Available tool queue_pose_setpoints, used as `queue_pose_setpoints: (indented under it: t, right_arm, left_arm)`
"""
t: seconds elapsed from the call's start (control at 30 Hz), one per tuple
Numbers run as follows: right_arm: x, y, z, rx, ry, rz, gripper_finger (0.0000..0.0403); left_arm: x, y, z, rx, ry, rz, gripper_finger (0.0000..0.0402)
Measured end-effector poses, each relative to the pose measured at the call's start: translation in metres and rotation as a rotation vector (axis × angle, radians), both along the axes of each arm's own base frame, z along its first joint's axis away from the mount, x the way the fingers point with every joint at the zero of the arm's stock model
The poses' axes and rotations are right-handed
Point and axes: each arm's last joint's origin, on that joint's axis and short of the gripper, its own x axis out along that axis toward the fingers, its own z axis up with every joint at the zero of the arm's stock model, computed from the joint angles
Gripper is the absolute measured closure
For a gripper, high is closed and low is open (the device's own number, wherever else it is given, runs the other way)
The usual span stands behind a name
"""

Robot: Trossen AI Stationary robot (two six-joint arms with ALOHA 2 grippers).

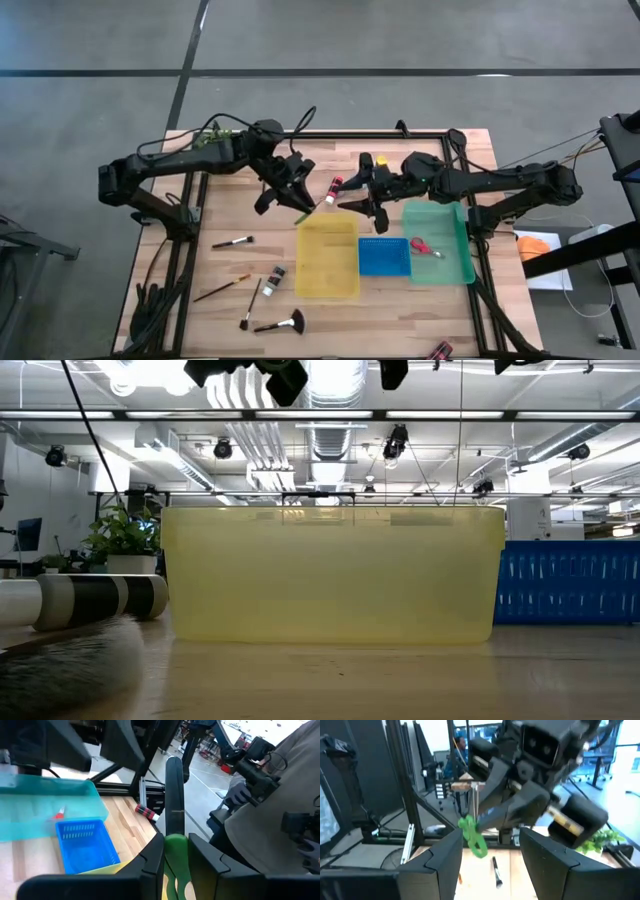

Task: Pick & Place Paint Supplies
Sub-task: Put the green scissors into the green bin

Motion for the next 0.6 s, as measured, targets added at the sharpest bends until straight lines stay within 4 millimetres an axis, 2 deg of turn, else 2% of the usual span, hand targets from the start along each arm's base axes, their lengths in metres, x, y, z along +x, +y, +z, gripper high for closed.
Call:
queue_pose_setpoints:
  t: [0.6]
  right_arm:
    - [0.0009,0.0075,0.0077,0.014,-0.078,0.053,0.0209]
  left_arm:
    - [0.0027,-0.0062,0.0022,-0.027,0.002,-0.006,0.0334]
